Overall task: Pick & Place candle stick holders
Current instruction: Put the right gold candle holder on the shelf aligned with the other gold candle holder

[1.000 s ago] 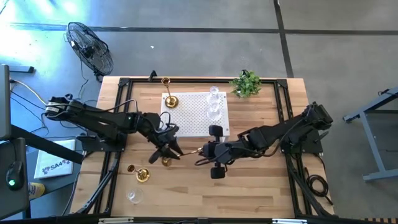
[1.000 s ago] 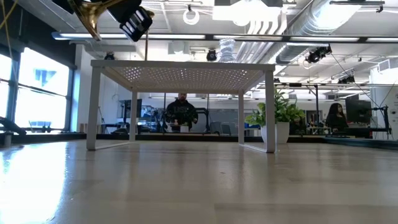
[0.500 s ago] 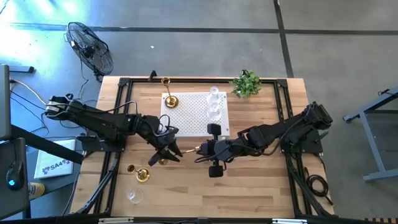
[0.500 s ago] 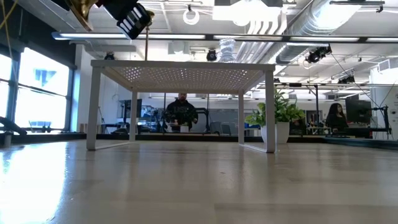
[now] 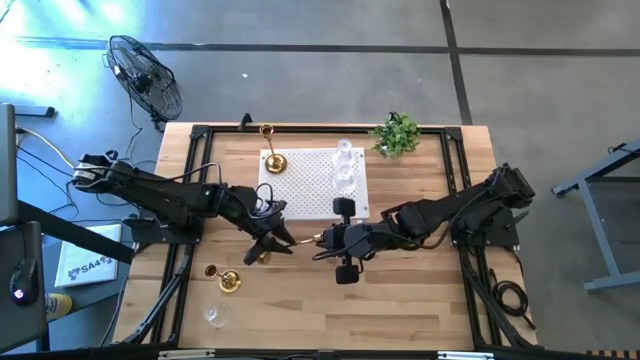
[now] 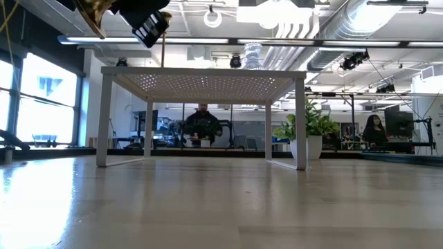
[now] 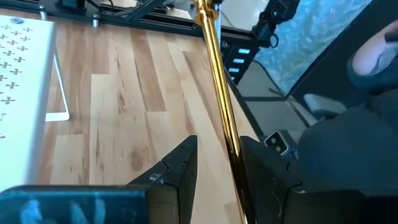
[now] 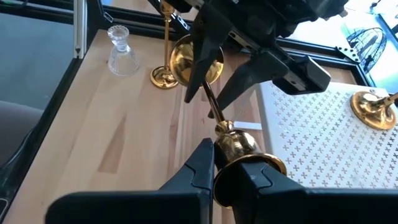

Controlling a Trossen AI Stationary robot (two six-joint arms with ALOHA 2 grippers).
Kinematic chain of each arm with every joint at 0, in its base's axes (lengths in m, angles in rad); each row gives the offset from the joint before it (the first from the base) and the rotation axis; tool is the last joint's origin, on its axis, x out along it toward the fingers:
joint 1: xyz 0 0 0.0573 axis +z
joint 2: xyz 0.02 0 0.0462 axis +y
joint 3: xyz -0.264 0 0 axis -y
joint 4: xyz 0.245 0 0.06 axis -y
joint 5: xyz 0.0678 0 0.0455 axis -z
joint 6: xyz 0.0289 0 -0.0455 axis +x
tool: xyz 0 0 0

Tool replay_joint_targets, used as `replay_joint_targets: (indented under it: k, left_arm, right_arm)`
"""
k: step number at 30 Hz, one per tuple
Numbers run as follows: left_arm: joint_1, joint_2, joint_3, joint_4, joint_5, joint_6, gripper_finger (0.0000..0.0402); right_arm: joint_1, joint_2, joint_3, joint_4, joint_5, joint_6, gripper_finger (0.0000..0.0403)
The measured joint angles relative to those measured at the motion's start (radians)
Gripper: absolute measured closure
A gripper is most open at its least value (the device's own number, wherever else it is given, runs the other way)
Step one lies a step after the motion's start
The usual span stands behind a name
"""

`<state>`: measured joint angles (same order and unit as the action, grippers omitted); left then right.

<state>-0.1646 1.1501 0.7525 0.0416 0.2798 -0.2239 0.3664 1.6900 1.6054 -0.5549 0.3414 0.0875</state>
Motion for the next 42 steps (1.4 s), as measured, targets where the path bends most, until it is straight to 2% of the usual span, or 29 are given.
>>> replay_joint_targets:
  k: [3,9,12,16,21,27,30,36,42]
  left_arm:
    - [0.0,-0.001,0.0,-0.024,-0.003,0.054,0.0304]
    - [0.001,0.0,0.001,-0.045,-0.063,0.125,0.0388]
    - [0.0,0.0,0.0,-0.046,-0.1,0.142,0.0384]
    - [0.0,0.0,0.0,-0.049,-0.099,0.162,0.0394]
    - [0.0,0.0,0.0,-0.047,-0.084,0.174,0.0396]
    - [0.001,0.0,0.0,-0.044,-0.081,0.168,0.0396]
    - [0.0,0.0,0.0,-0.043,-0.081,0.161,0.0396]
    - [0.0,0.0,-0.001,-0.049,-0.078,0.144,0.0396]
    - [0.0,0.0,-0.001,-0.044,-0.066,0.14,0.0396]
  right_arm:
    - [0.0,0.0,0.0,-0.002,0.001,0.003,0.039]
    - [-0.001,0.0,0.0,-0.008,0.013,0.044,0.0383]
    - [-0.001,0.0,0.0,-0.008,0.018,0.046,0.0382]
    - [0.0,0.0,0.0,0.008,0.001,0.053,0.0369]
    - [0.002,0.0,0.0,0.037,-0.063,0.046,0.0317]
    - [0.016,0.0,0.0,0.044,-0.007,0.043,0.0245]
    - [0.018,-0.001,0.0,0.043,-0.022,0.032,0.0222]
    - [0.04,-0.013,0.001,-0.009,0.009,0.116,0.0215]
    - [0.073,-0.034,0.002,-0.067,0.104,0.149,0.0215]
